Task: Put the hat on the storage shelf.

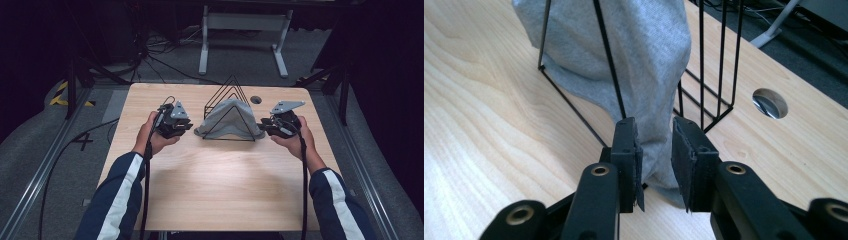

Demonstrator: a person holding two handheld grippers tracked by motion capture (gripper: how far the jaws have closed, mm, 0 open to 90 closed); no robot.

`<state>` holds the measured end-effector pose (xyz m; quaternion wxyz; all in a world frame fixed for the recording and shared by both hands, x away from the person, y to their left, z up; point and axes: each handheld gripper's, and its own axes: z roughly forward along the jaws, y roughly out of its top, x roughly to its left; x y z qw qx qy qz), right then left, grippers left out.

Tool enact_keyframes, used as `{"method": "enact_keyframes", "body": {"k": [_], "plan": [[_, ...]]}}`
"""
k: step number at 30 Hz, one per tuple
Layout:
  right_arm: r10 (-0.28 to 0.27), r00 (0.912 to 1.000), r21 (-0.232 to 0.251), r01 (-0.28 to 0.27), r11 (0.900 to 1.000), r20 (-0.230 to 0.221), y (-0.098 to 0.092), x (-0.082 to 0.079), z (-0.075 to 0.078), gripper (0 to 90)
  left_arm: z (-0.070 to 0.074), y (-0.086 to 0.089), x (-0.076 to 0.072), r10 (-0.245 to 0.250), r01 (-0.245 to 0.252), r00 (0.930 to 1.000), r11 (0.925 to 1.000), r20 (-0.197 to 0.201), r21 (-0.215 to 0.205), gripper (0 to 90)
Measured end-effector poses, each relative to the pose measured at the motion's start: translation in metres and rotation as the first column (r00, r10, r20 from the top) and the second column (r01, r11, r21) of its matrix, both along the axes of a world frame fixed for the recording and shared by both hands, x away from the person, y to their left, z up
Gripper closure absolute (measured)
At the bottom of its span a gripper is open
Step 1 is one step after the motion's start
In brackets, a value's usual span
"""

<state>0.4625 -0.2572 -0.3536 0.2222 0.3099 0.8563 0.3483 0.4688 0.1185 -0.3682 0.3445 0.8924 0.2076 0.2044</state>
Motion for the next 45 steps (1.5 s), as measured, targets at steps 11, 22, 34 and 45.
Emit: {"method": "enact_keyframes", "body": {"k": [11,22,34,45], "plan": [[0.006,1.0000,-0.030,-0.006,1.000,-0.003,-0.009,-0.015,-0.006,65.3,-0.015,0.013,-0.019,-0.026,0.027,0.9990,0.9989,-0.035,0.038,72.5],[0.011,0.9995,-0.056,-0.013,0.998,-0.029,-0.022,-0.030,-0.017,60.4,-0.028,0.027,-0.039,-0.040,0.044,0.9978,0.9952,-0.054,0.087,66.0],[0.017,0.9984,-0.078,-0.021,0.997,-0.053,-0.035,-0.050,-0.035,56.3,-0.042,0.046,-0.060,-0.007,0.017,0.9976,0.9890,-0.069,0.147,53.8],[0.007,0.9979,-0.075,-0.011,0.997,-0.064,-0.049,-0.071,-0.050,52.9,-0.057,0.067,-0.078,0.030,-0.013,0.9942,0.9865,-0.104,0.164,44.0]]}}
